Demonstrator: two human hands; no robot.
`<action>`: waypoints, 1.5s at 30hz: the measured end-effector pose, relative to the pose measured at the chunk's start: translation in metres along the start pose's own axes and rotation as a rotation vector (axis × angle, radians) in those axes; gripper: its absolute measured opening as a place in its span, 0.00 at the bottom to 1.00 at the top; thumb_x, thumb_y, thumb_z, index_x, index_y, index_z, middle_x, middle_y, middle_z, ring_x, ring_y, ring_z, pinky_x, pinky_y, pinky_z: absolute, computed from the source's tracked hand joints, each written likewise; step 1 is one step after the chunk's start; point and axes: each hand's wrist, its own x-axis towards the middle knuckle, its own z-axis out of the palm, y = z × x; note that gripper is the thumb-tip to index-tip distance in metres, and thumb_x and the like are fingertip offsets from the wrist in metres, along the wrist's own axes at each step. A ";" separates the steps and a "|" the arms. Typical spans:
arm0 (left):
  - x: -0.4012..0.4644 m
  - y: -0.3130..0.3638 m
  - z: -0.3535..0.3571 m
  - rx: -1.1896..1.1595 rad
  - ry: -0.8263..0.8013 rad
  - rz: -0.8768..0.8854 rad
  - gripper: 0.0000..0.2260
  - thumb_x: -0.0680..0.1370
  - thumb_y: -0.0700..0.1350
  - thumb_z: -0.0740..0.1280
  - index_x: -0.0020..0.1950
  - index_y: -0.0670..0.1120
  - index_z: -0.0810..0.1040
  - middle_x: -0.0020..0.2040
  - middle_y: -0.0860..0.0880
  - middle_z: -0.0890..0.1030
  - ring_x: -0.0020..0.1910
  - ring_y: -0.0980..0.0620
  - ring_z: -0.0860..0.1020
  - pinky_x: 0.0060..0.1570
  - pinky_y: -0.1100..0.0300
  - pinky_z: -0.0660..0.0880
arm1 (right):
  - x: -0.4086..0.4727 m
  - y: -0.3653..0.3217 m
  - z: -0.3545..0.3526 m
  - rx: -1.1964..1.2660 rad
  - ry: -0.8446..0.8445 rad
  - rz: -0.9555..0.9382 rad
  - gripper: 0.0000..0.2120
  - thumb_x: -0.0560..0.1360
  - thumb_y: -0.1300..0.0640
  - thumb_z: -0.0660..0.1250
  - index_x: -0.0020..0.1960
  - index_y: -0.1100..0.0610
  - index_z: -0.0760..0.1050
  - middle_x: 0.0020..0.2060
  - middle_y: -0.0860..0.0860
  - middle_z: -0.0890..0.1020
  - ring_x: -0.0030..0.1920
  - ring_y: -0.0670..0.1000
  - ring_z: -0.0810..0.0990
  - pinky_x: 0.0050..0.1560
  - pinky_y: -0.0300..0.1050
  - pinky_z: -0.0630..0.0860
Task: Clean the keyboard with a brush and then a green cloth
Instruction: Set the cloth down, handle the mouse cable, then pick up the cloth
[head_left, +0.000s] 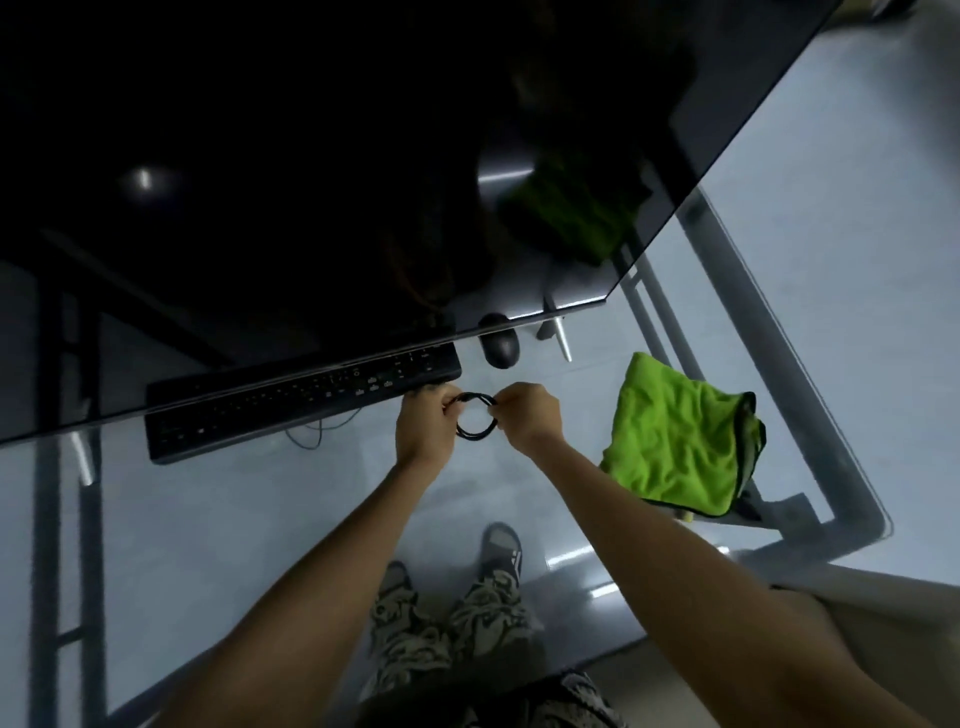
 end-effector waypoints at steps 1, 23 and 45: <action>0.000 -0.002 0.003 0.042 0.042 0.028 0.05 0.77 0.42 0.69 0.51 0.44 0.83 0.46 0.47 0.83 0.45 0.48 0.78 0.45 0.50 0.77 | 0.004 0.002 0.002 -0.013 0.019 -0.025 0.06 0.72 0.59 0.69 0.42 0.61 0.81 0.41 0.55 0.84 0.43 0.55 0.80 0.38 0.43 0.74; 0.027 0.139 0.049 0.093 0.080 0.389 0.13 0.74 0.40 0.69 0.59 0.42 0.79 0.57 0.43 0.76 0.53 0.41 0.76 0.52 0.50 0.76 | -0.028 0.095 -0.168 0.379 0.423 0.019 0.07 0.75 0.56 0.67 0.48 0.59 0.80 0.40 0.50 0.82 0.42 0.50 0.79 0.41 0.39 0.69; -0.055 0.218 0.049 -0.523 -0.521 0.111 0.04 0.78 0.47 0.67 0.51 0.53 0.80 0.51 0.56 0.84 0.52 0.57 0.82 0.51 0.61 0.77 | -0.057 0.224 -0.195 0.536 0.502 0.328 0.16 0.74 0.64 0.57 0.58 0.57 0.77 0.50 0.55 0.82 0.35 0.50 0.76 0.34 0.41 0.70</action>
